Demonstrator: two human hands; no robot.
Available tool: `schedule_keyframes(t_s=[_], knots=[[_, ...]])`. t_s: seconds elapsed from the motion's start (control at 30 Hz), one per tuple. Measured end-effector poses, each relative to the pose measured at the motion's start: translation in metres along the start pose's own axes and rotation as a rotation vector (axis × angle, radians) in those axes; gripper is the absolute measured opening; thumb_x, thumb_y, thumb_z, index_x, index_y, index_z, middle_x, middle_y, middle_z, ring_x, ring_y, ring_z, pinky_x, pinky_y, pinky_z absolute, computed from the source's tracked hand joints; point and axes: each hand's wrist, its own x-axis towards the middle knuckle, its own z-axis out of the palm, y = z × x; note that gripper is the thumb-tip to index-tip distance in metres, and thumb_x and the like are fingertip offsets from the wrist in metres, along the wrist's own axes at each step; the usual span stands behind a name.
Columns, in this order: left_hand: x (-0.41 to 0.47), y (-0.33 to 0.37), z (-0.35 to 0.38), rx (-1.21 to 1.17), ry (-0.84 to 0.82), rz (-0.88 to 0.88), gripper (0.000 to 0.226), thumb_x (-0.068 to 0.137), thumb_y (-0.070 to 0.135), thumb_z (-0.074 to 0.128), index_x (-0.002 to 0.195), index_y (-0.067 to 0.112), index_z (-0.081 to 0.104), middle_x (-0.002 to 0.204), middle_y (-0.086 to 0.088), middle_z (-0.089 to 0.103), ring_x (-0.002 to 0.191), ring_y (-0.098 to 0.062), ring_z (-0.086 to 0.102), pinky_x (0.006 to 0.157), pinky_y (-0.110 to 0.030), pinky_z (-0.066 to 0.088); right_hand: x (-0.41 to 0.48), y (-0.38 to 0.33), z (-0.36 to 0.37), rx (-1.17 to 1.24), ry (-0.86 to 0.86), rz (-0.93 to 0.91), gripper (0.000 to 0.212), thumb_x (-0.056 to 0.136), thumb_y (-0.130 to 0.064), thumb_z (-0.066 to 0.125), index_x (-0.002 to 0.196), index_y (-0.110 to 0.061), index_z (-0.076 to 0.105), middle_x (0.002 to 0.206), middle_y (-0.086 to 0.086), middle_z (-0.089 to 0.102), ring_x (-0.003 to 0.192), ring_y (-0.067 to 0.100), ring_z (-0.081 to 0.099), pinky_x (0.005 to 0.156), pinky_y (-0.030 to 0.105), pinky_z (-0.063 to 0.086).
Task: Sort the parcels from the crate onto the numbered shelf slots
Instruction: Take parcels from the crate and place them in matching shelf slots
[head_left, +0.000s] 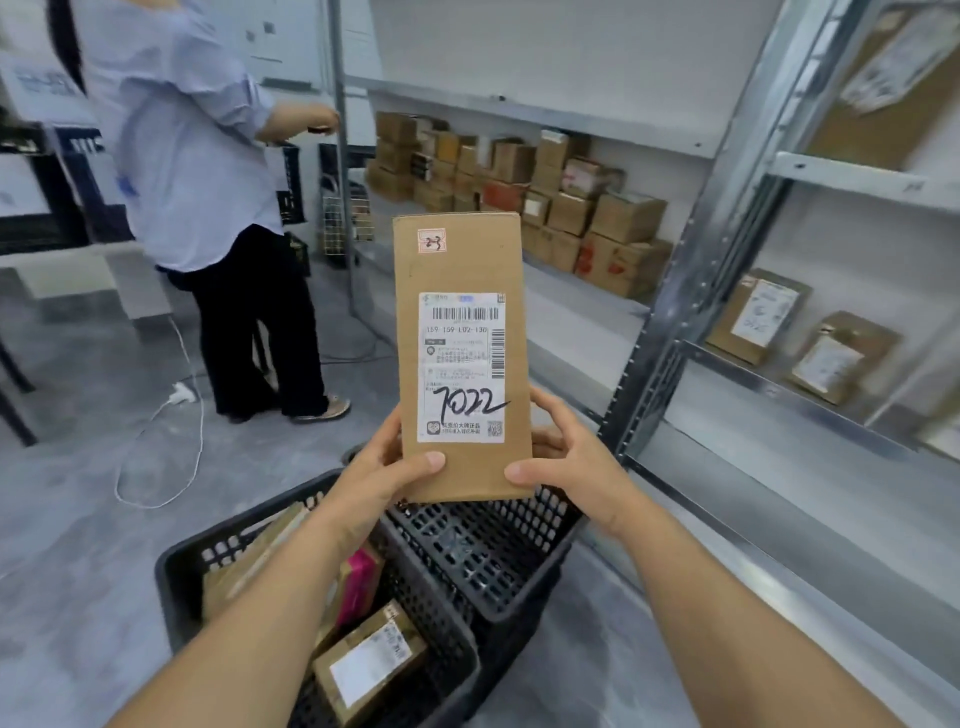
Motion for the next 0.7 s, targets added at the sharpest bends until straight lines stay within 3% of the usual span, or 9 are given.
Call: schedule_keyframes(t_s=[0.17, 0.37, 0.47, 0.7], knots=[[0.007, -0.002, 0.027, 0.051, -0.041, -0.015, 0.083, 0.061, 0.044, 0.077, 0.136, 0.046, 0.041, 0.125, 0.014, 0.063, 0.116, -0.012, 0.059, 0.1, -0.037, 0.046, -0.018, 0.005, -0.026, -0.045, 0.049, -0.006, 0.082, 0.075, 0.004, 0.075, 0.127, -0.047, 0.039, 0.114, 0.002, 0.064, 0.099, 0.006, 0.066, 0.077, 0.018, 0.054], [0.014, 0.0, 0.084, 0.132, -0.133, 0.001, 0.077, 0.063, 0.046, 0.076, 0.133, 0.05, 0.043, 0.128, 0.014, 0.061, 0.119, -0.012, 0.057, 0.106, -0.043, 0.042, -0.059, 0.009, -0.071, -0.033, 0.152, -0.012, 0.081, 0.066, -0.011, 0.083, 0.121, -0.053, 0.04, 0.113, -0.002, 0.065, 0.105, 0.009, 0.065, 0.089, 0.028, 0.053], [0.016, 0.003, 0.127, 0.183, -0.205, 0.022, 0.087, 0.065, 0.046, 0.076, 0.142, 0.043, 0.035, 0.132, 0.013, 0.058, 0.12, -0.011, 0.056, 0.107, -0.045, 0.04, -0.089, 0.008, -0.105, 0.004, 0.21, -0.025, 0.079, 0.061, -0.015, 0.081, 0.119, -0.051, 0.041, 0.117, -0.001, 0.063, 0.108, 0.012, 0.063, 0.084, 0.027, 0.054], [0.007, 0.007, 0.236, 0.255, -0.328, 0.041, 0.082, 0.063, 0.044, 0.073, 0.139, 0.041, 0.04, 0.127, 0.017, 0.061, 0.116, -0.005, 0.058, 0.105, -0.039, 0.042, -0.174, 0.01, -0.182, 0.01, 0.327, -0.06, 0.085, 0.068, 0.004, 0.08, 0.121, -0.048, 0.039, 0.115, 0.002, 0.062, 0.097, 0.007, 0.066, 0.07, 0.019, 0.054]])
